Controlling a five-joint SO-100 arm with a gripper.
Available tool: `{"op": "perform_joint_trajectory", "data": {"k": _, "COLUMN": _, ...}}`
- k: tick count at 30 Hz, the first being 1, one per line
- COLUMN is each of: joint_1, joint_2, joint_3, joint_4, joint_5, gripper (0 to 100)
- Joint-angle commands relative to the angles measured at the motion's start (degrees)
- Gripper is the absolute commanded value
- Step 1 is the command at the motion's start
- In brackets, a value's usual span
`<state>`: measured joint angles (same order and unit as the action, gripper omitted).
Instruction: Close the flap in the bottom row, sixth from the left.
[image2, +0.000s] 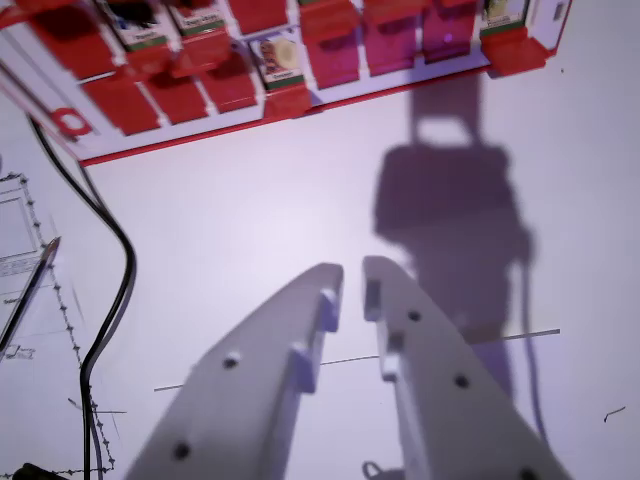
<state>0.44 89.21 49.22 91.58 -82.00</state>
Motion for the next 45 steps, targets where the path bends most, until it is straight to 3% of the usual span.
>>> {"op": "perform_joint_trajectory", "data": {"k": 1, "joint_1": -2.02, "joint_2": 13.36, "joint_3": 4.48, "joint_4": -3.43, "joint_5": -0.88, "gripper": 2}}
{"op": "perform_joint_trajectory", "data": {"k": 20, "joint_1": -4.48, "joint_2": 38.23, "joint_3": 25.75, "joint_4": -14.59, "joint_5": -4.04, "gripper": 2}}
{"op": "perform_joint_trajectory", "data": {"k": 37, "joint_1": -8.26, "joint_2": 44.47, "joint_3": 28.92, "joint_4": -15.56, "joint_5": -2.37, "gripper": 2}}
{"op": "perform_joint_trajectory", "data": {"k": 45, "joint_1": -8.61, "joint_2": 45.26, "joint_3": 28.39, "joint_4": -15.29, "joint_5": -2.02, "gripper": 2}}
